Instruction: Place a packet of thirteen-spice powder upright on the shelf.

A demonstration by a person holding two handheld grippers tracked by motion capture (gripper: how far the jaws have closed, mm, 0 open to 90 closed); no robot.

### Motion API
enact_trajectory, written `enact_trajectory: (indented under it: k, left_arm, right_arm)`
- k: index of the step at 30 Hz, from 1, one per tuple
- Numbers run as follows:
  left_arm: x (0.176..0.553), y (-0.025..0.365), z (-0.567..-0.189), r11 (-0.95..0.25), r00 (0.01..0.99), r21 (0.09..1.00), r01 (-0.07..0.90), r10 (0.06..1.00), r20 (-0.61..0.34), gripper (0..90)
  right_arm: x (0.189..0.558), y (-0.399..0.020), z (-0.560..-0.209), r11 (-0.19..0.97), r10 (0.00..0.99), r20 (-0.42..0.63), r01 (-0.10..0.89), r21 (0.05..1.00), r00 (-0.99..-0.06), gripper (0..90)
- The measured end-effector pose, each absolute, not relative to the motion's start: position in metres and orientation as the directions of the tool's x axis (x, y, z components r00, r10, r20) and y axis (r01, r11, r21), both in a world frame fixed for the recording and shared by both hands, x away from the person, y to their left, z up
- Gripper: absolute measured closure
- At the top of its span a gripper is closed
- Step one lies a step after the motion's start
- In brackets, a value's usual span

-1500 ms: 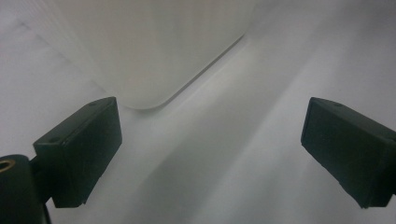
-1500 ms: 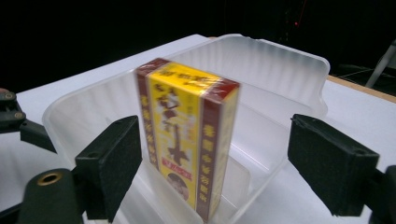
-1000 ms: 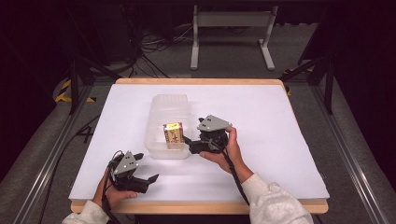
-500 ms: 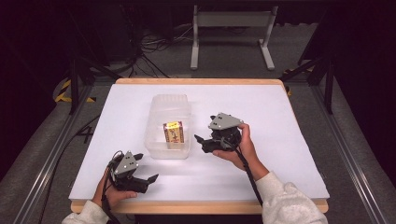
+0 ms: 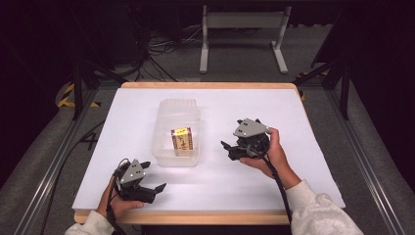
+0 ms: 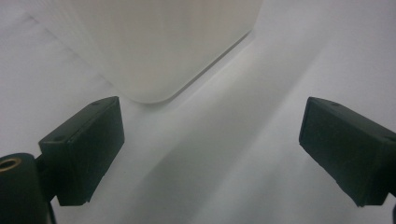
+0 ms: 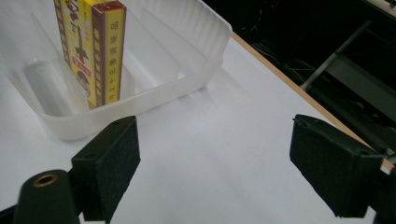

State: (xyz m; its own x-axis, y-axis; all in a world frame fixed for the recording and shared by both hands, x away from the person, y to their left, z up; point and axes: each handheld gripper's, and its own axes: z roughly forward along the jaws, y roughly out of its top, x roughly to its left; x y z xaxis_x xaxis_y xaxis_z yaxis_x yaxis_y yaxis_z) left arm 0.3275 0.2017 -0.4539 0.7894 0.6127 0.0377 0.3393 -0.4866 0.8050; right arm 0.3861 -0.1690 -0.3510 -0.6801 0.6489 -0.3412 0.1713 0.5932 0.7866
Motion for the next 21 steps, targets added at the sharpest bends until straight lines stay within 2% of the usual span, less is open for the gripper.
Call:
enact_trajectory:
  k: [21]
  left_arm:
    - [0.327, 0.202, -0.454, -0.491, 0.797, 0.803, 0.337, 0.603, 0.034, 7.8]
  right_arm:
    - [0.375, -0.223, -0.356, 0.641, 0.661, -0.404, 0.196, 0.742, -0.633, 16.1]
